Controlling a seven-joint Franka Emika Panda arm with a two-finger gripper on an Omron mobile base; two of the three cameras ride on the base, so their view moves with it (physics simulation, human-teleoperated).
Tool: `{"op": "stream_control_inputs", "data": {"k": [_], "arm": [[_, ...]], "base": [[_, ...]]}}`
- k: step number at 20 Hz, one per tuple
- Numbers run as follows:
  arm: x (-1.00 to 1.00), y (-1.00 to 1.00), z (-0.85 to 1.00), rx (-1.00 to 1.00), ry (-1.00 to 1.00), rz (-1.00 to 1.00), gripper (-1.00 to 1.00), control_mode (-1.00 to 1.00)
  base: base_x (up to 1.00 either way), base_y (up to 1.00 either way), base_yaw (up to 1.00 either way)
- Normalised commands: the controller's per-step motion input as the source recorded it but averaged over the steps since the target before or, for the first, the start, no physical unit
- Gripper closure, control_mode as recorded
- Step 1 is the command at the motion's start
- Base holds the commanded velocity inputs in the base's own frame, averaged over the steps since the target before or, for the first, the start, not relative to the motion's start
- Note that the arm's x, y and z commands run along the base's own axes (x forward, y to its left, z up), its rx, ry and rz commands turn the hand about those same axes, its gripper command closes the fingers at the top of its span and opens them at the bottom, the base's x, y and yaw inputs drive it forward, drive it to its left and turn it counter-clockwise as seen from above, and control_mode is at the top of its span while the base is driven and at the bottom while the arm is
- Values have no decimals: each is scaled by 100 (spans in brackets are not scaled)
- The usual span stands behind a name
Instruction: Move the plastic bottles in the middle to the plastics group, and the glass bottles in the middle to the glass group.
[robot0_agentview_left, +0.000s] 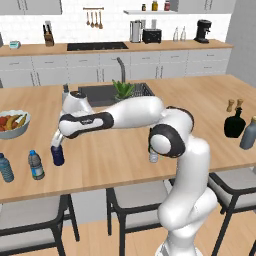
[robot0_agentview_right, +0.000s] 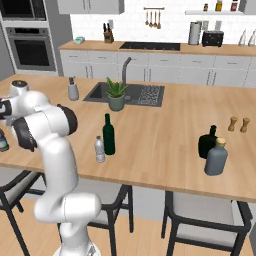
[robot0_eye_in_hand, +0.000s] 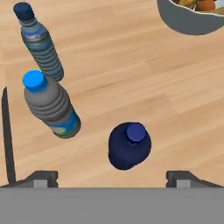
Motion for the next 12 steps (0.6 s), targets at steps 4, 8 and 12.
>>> {"op": "stream_control_inputs", "data": {"k": [4, 8, 12], "arm": [[-51, -48, 29, 0, 0, -14, -100, -100], [-40, -69, 12, 0, 3, -22, -100, -100], [-35, -82, 0, 0, 9, -30, -100, -100]], "base": [[0, 0, 0], [0, 0, 0], [0, 0, 0]]}}
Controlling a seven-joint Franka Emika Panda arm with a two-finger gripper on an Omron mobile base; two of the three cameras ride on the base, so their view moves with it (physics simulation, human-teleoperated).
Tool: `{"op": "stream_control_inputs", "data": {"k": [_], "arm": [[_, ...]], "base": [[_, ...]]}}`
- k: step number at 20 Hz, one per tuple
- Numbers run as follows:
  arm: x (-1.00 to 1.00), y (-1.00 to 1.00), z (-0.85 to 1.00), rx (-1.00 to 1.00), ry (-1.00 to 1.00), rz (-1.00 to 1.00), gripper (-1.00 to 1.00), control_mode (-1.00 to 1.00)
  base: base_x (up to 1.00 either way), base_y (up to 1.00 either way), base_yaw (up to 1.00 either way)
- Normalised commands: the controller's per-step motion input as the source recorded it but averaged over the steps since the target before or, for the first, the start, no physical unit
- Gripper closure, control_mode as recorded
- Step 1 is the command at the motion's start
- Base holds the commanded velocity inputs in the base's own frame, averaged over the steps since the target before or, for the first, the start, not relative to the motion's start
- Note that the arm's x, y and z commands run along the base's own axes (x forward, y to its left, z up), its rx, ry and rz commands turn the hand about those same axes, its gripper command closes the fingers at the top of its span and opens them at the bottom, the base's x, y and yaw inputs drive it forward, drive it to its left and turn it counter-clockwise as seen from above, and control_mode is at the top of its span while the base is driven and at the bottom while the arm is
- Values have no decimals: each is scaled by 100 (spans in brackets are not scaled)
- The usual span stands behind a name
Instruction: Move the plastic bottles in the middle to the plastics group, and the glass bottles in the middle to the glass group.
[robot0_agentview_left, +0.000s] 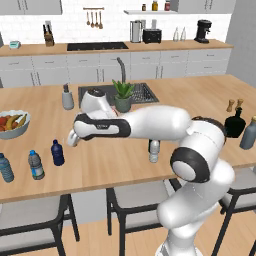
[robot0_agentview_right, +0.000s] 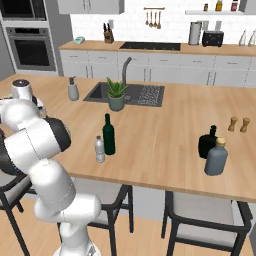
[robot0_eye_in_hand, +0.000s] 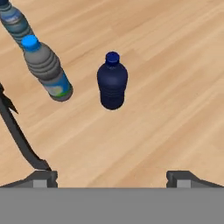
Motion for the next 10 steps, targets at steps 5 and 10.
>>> {"op": "stream_control_inputs", "data": {"k": [5, 10], "arm": [[-28, -91, 0, 0, 8, -40, -100, -100], [-21, -90, 0, 0, 8, -48, -100, -100]], "base": [[0, 0, 0], [0, 0, 0]]}}
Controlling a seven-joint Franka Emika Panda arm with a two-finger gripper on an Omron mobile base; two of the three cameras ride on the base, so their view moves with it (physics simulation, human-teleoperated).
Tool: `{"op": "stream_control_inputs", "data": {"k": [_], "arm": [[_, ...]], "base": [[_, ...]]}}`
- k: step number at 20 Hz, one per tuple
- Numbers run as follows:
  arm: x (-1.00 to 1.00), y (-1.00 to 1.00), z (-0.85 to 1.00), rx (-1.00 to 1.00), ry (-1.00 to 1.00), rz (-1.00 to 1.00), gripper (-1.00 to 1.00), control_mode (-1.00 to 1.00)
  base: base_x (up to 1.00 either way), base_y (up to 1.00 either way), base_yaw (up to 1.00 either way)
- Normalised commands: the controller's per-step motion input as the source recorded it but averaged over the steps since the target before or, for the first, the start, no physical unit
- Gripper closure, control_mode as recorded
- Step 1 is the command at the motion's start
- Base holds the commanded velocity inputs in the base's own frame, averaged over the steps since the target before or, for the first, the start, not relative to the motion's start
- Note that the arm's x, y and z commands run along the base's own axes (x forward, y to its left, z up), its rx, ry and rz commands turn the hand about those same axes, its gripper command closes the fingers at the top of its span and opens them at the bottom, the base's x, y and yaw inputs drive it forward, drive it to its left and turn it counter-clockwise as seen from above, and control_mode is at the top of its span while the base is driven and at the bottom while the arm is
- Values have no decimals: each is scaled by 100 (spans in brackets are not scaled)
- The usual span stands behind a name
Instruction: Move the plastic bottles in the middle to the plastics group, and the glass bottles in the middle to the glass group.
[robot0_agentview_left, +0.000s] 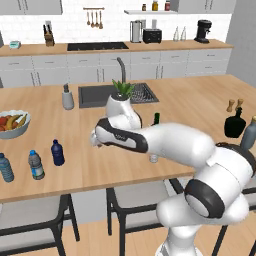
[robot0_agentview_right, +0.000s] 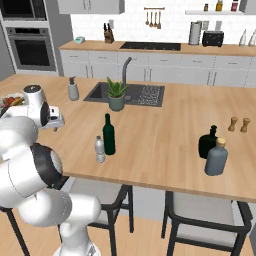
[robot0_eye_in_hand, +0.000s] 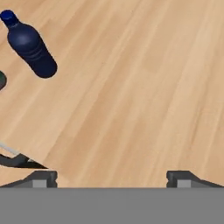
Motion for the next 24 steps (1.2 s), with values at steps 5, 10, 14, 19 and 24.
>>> {"op": "stream_control_inputs", "data": {"k": [5, 10, 14, 19, 24], "arm": [[-15, -98, 0, 0, 11, -53, -100, -100], [-7, -100, 1, 1, 17, -53, -100, -100], [-6, -99, 11, 3, 13, -47, -100, -100], [-6, -40, 4, 4, -2, -11, -100, -100], [15, -29, 0, -1, -2, 5, -100, -100]], "base": [[0, 0, 0], [0, 0, 0], [0, 0, 0], [0, 0, 0], [0, 0, 0]]}}
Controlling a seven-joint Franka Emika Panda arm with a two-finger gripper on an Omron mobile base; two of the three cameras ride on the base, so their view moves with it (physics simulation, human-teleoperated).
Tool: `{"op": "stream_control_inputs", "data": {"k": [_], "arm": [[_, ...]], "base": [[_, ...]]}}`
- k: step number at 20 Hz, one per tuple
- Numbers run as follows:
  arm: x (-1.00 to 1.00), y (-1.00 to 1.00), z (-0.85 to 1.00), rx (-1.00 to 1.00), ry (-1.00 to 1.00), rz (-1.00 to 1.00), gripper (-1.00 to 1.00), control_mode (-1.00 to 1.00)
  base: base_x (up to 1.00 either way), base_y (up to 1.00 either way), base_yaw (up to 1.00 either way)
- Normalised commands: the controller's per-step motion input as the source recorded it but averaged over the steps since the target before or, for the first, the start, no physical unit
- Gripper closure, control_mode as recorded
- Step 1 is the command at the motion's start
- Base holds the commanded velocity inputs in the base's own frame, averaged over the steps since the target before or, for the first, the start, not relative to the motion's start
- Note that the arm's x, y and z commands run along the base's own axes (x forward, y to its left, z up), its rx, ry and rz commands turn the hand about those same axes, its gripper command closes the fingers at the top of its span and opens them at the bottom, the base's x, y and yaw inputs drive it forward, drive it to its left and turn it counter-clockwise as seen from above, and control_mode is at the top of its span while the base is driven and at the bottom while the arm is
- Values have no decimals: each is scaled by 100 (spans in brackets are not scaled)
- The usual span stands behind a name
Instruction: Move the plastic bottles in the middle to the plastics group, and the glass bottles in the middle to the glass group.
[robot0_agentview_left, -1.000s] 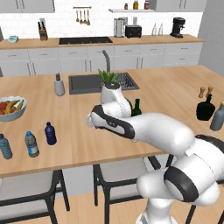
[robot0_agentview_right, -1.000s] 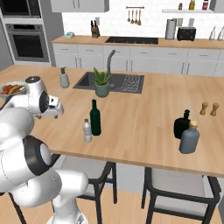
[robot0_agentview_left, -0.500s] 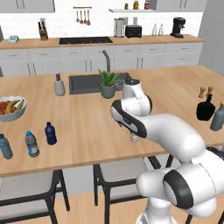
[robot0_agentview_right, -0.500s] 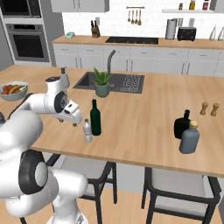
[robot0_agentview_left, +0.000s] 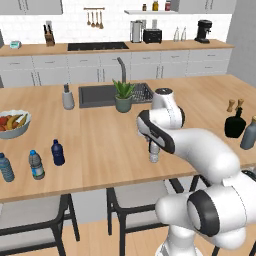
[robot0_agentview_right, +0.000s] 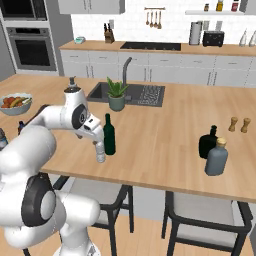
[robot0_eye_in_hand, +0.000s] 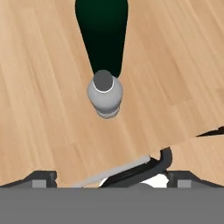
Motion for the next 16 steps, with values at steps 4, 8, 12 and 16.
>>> {"op": "stream_control_inputs", "data": {"k": [4, 8, 12, 16], "arm": [[38, -17, 0, -2, 4, 9, -100, -100], [44, -14, -11, 0, 10, 13, -100, -100], [29, -12, -39, 0, 7, 11, -100, -100], [29, -1, -21, 0, 0, 10, -100, -100]], "base": [[0, 0, 0], [0, 0, 0], [0, 0, 0], [0, 0, 0]]}}
